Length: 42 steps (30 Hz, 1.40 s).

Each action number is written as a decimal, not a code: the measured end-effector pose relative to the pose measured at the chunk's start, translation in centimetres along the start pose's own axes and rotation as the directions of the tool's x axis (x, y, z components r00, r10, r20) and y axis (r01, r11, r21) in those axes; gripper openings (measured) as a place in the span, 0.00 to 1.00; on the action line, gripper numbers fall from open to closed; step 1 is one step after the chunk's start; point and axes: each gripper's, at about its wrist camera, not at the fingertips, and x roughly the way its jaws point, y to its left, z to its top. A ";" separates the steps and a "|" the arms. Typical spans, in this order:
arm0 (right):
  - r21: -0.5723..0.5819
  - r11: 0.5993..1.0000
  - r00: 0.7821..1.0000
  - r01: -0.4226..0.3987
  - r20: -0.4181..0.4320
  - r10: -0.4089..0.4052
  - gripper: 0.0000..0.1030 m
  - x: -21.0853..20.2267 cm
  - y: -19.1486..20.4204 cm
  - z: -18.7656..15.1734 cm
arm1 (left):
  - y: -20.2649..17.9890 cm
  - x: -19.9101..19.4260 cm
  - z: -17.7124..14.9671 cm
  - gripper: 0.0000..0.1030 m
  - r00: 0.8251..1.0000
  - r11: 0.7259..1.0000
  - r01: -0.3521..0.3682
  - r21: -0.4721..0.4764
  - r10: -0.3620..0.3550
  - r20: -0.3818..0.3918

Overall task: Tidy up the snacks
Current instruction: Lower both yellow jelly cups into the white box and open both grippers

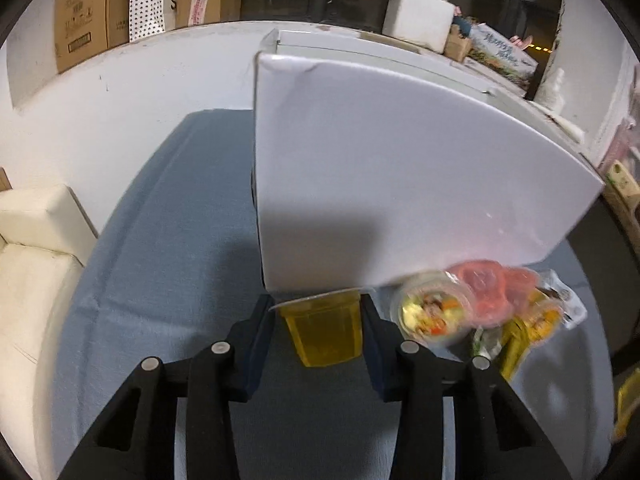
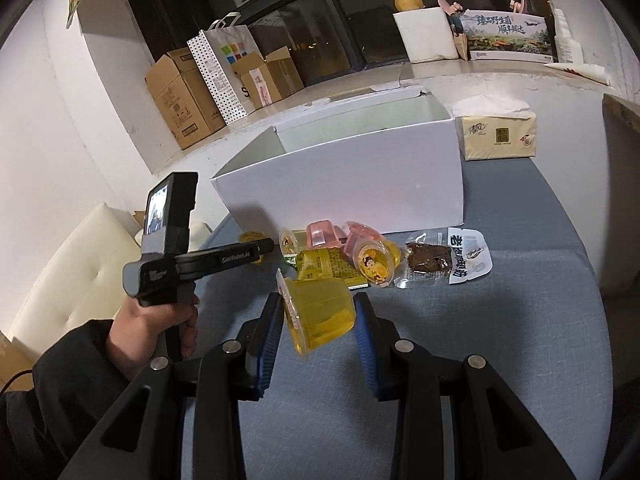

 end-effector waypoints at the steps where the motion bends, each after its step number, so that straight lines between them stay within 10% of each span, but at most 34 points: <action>1: -0.003 1.000 1.000 0.001 -0.001 -0.001 0.37 0.0 0.1 0.0 | 0.2 -0.5 -0.4 0.44 1.000 1.000 0.019 -0.007 -0.019 0.006; 15: -0.026 1.000 1.000 0.002 0.023 -0.002 0.37 -0.5 1.3 0.9 | -0.8 -13.4 -5.4 0.45 0.956 0.974 0.219 0.061 -0.227 0.187; 26: -0.048 0.999 0.990 0.025 0.137 -0.018 0.37 0.2 1.0 12.6 | -3.5 -12.9 6.6 0.45 0.924 0.963 0.239 0.127 -0.266 0.275; 36: 0.001 0.995 0.994 0.098 0.043 -0.098 0.37 6.4 -2.7 19.0 | -4.2 -6.3 12.8 0.47 0.965 0.979 0.171 0.111 -0.189 0.183; 38: 0.029 0.995 0.993 0.098 0.055 -0.100 0.55 5.8 -3.2 18.6 | -4.1 -5.5 12.6 0.59 0.971 0.980 0.169 0.107 -0.184 0.152; 39: 0.040 0.996 0.994 0.077 0.069 -0.080 0.81 5.2 -3.4 18.1 | -3.9 -5.5 12.4 0.75 0.971 0.980 0.165 0.112 -0.181 0.158; 42: 0.041 0.996 0.992 0.074 0.099 -0.077 0.88 3.5 -3.9 17.3 | -4.0 -5.6 12.1 1.00 0.973 0.983 0.140 0.119 -0.159 0.166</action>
